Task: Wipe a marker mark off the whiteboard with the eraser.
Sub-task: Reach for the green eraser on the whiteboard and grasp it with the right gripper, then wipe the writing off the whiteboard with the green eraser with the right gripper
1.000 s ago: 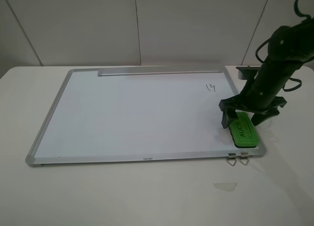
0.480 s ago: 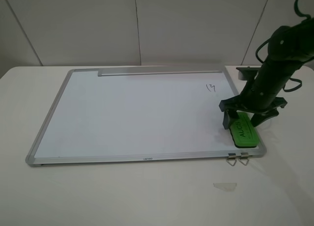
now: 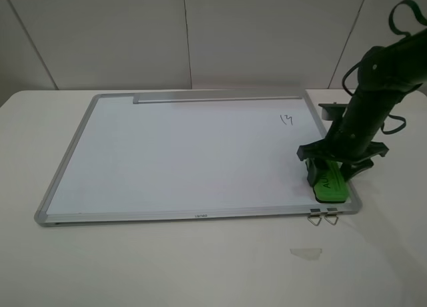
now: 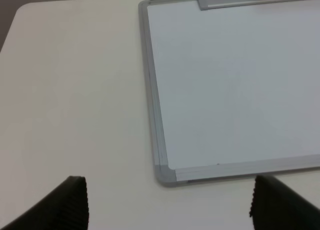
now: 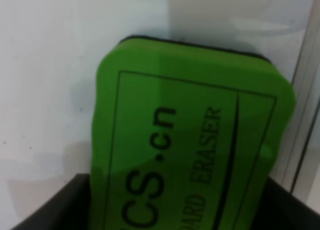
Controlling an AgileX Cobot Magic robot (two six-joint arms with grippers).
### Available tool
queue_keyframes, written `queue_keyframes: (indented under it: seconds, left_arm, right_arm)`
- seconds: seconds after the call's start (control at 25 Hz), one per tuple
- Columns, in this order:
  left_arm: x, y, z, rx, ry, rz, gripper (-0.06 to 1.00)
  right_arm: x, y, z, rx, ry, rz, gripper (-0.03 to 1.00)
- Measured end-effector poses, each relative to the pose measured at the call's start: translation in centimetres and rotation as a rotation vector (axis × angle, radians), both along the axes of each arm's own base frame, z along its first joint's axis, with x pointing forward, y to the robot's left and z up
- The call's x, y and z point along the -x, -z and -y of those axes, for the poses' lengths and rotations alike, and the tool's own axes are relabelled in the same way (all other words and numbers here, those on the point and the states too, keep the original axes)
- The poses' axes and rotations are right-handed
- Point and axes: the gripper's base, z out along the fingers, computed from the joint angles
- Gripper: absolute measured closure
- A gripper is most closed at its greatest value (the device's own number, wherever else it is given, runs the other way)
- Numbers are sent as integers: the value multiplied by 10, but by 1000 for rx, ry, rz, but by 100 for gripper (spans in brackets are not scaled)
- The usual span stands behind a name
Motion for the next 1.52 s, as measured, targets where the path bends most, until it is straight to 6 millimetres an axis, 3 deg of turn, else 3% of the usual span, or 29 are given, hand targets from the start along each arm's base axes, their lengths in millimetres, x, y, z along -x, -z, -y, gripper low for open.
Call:
queue_keyframes:
  seconds: [0.64, 1.0, 1.36, 1.52]
  left_arm:
    - [0, 0, 0, 0, 0, 0, 26]
    - [0, 0, 0, 0, 0, 0, 26]
    - [0, 0, 0, 0, 0, 0, 26]
    - [0, 0, 0, 0, 0, 0, 26]
  right_arm:
    - [0, -8, 0, -2, -1, 13, 35]
    - [1, -47, 1, -2, -16, 93, 35]
    - [-46, -98, -5, -23, -20, 263, 35]
    - [-71, -95, -11, -12, -39, 231, 35]
